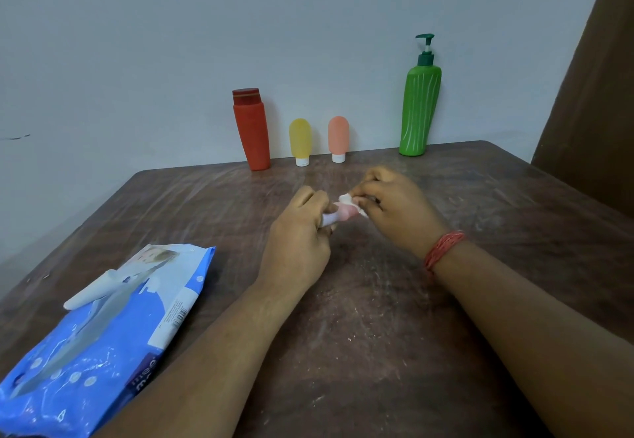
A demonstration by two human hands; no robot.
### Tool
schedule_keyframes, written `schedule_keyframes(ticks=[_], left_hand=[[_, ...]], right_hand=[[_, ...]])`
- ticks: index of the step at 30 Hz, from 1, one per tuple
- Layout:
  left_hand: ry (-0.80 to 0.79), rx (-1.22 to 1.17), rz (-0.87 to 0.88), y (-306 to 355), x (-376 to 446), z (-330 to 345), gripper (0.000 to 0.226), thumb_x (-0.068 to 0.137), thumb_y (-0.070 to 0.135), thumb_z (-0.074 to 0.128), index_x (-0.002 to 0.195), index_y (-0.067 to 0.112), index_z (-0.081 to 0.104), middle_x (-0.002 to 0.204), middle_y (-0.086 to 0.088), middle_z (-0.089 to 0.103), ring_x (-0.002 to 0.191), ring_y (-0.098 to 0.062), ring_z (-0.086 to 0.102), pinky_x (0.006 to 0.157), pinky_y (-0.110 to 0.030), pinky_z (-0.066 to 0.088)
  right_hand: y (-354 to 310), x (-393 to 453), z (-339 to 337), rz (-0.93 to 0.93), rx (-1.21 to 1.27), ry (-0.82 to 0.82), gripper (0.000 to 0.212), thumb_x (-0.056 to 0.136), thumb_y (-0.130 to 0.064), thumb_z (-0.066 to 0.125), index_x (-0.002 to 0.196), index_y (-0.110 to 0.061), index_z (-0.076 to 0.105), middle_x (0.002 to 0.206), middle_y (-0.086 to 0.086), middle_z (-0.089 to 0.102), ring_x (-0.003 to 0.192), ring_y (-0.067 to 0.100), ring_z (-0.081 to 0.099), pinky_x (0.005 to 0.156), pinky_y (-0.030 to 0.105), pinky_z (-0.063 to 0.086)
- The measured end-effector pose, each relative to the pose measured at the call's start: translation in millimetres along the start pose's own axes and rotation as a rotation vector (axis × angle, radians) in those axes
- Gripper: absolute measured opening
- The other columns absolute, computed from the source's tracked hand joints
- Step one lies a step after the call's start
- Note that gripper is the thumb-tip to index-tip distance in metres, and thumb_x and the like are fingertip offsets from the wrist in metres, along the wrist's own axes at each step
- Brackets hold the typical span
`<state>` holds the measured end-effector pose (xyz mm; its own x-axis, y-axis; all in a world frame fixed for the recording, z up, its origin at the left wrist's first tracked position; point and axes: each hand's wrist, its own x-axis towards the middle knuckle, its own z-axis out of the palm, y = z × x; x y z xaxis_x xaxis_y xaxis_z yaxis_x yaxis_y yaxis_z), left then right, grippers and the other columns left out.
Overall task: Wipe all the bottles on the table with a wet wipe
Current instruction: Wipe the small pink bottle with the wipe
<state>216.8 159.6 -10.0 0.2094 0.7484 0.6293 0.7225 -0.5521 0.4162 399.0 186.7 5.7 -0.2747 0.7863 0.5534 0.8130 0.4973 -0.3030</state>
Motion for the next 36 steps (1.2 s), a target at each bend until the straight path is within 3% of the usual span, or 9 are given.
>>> schedule_keyframes(ticks=[3,9,13,19,24,28,31,33,36], left_hand=[[-0.018,0.081,0.018,1,-1,1,0.025,0.083,0.002,0.074,0.088,0.021,0.058,0.095,0.011,0.05,0.075,-0.006,0.047,0.058,-0.01,0.031],[0.012,0.035,0.053,0,0,0,0.032,0.09,0.013,0.073,0.082,0.03,0.047,0.089,0.014,0.046,0.071,-0.007,0.049,0.054,-0.018,0.037],[-0.007,0.077,0.013,0,-1,1,0.025,0.083,0.004,0.075,0.087,0.023,0.058,0.095,0.011,0.051,0.076,-0.006,0.048,0.058,-0.011,0.031],[0.062,-0.099,-0.032,-3,-3,0,0.022,0.088,0.015,0.075,0.082,0.026,0.057,0.083,0.016,0.05,0.077,-0.002,0.053,0.055,-0.017,0.04],[0.038,-0.031,-0.041,0,-2,-1,0.034,0.083,0.007,0.075,0.086,0.029,0.05,0.091,0.012,0.05,0.076,-0.007,0.05,0.059,-0.018,0.036],[0.076,-0.08,-0.075,-3,-2,-1,0.036,0.083,0.004,0.074,0.082,0.029,0.048,0.085,0.013,0.049,0.075,-0.007,0.051,0.057,-0.021,0.04],[0.052,-0.093,-0.135,-2,-2,-2,0.032,0.085,0.009,0.074,0.088,0.029,0.05,0.091,0.013,0.054,0.08,-0.006,0.054,0.061,-0.019,0.039],[0.043,-0.129,-0.184,1,-3,-2,0.028,0.088,0.015,0.073,0.094,0.029,0.049,0.098,0.015,0.058,0.085,-0.005,0.056,0.065,-0.018,0.042],[0.004,-0.197,-0.212,2,-3,0,0.023,0.093,0.023,0.069,0.095,0.03,0.046,0.096,0.015,0.061,0.081,-0.007,0.059,0.062,-0.025,0.047]], right_hand=[[18,2,1,0.157,-0.082,0.007,0.018,0.096,-0.011,0.059,0.106,-0.008,0.074,0.102,0.007,0.054,0.091,0.021,0.053,0.071,0.021,0.03],[-7,-2,-1,-0.036,0.068,-0.013,0.014,0.093,-0.009,0.063,0.101,-0.01,0.075,0.096,-0.001,0.054,0.085,0.014,0.053,0.067,0.011,0.032],[21,2,1,0.159,-0.074,0.002,0.02,0.096,-0.009,0.058,0.109,-0.007,0.074,0.101,0.007,0.054,0.089,0.019,0.051,0.071,0.02,0.029],[-4,-4,-3,-0.142,0.042,0.051,0.012,0.09,-0.008,0.069,0.099,-0.009,0.075,0.095,0.003,0.058,0.082,0.01,0.053,0.067,0.011,0.035],[17,0,-3,0.072,-0.037,0.107,0.017,0.092,-0.004,0.062,0.105,-0.006,0.074,0.099,0.009,0.058,0.089,0.022,0.055,0.07,0.02,0.031],[4,-3,0,-0.106,0.025,0.122,0.015,0.09,-0.005,0.066,0.102,-0.008,0.075,0.098,0.003,0.06,0.085,0.009,0.051,0.073,0.004,0.033],[22,3,3,0.091,0.038,0.184,0.016,0.091,-0.005,0.063,0.102,-0.007,0.075,0.092,0.0,0.055,0.082,0.014,0.052,0.072,0.019,0.037],[36,2,4,0.274,0.172,0.229,0.015,0.092,-0.008,0.065,0.101,-0.011,0.075,0.086,-0.006,0.055,0.077,0.011,0.052,0.075,0.027,0.043],[32,1,5,0.427,0.75,0.293,0.016,0.092,-0.003,0.063,0.096,-0.014,0.075,0.086,0.0,0.068,0.076,0.01,0.059,0.077,0.031,0.05]])
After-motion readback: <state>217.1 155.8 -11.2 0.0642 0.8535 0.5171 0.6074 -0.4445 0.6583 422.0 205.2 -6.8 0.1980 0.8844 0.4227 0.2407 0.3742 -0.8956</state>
